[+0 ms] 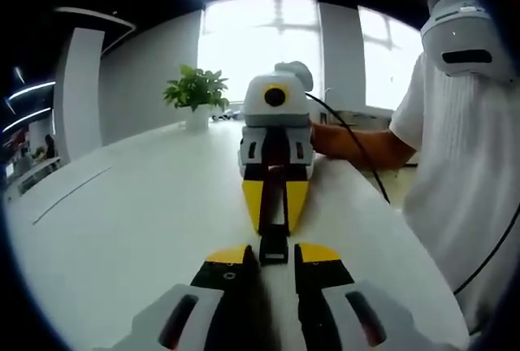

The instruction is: Snap the two parts of the plastic buckle together until the buckle closes and remains connected.

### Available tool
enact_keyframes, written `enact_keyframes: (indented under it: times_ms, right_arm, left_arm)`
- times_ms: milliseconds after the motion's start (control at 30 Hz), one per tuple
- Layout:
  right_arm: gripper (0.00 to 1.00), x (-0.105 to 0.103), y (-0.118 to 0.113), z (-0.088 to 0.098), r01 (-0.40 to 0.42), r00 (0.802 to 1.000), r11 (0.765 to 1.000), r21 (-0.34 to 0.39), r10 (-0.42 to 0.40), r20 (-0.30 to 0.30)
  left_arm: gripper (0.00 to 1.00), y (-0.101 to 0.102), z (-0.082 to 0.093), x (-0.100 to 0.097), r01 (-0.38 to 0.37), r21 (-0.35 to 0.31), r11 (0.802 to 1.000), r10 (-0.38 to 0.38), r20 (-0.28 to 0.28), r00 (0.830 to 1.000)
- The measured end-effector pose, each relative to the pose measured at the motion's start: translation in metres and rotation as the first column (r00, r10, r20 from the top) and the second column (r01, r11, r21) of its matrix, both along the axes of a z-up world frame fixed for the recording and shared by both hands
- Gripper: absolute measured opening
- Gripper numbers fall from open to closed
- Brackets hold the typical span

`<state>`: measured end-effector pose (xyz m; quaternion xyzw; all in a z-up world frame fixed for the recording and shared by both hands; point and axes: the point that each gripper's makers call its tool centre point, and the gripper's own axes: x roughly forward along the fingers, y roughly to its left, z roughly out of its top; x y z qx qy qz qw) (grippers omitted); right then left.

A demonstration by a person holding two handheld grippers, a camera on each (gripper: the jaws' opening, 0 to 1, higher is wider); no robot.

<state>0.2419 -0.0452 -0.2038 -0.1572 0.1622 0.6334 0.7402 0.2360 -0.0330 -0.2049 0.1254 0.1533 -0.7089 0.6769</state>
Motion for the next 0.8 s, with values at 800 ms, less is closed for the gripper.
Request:
enact_keyframes:
  times_ms: [800]
  right_arm:
    - [0.12,0.004,0.000,0.000,0.000,1.000,1.000,0.014,0.000,-0.010]
  left_arm:
    - [0.33,-0.002,0.011,0.006,-0.055,-0.021,0.998,0.056,0.048,0.997]
